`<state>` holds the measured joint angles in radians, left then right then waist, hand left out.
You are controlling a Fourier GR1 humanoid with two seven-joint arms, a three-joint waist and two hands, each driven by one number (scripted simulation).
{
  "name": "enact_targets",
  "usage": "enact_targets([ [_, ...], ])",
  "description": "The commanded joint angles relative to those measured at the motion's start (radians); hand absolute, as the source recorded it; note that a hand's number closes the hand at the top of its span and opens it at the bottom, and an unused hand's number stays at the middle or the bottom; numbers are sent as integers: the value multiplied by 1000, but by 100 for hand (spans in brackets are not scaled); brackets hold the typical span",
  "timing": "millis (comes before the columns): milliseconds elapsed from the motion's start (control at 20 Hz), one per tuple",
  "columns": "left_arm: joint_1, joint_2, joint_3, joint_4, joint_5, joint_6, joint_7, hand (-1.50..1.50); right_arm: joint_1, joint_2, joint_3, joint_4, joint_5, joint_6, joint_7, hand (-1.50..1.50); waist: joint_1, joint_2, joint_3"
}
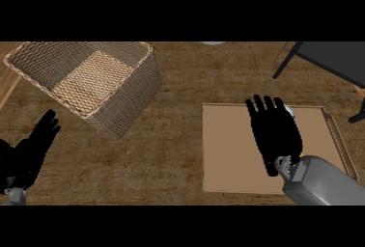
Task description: Pick the can from the tray and place it in the tiered shelf
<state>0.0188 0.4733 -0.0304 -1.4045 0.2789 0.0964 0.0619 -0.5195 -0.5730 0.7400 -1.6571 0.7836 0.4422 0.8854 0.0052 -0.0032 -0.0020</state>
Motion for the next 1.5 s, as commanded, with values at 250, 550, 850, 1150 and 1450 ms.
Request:
enact_targets([
  [250, 42, -39, 22, 39, -43, -46, -74, 0, 18, 28, -70, 88, 94, 111, -58, -150, -1, 3, 2],
  [550, -47, -23, 76, -3, -33, -47, 55, 0, -3, 31, -134, 249, 190, 57, -202, -150, 0, 4, 2],
  [850, 43, -94, 73, -30, -80, -52, -10, 0, 50, 36, -199, 255, 272, 37, -292, -150, -1, 3, 2],
  [1150, 6, -98, 93, -19, -107, -86, 26, 0, 44, 120, -233, 393, 375, -43, -378, -150, 1, 3, 2],
  [1450, 26, -116, 116, -76, -133, -77, 53, 0, 42, 148, -304, 460, 424, -49, -429, -150, 0, 3, 2],
])
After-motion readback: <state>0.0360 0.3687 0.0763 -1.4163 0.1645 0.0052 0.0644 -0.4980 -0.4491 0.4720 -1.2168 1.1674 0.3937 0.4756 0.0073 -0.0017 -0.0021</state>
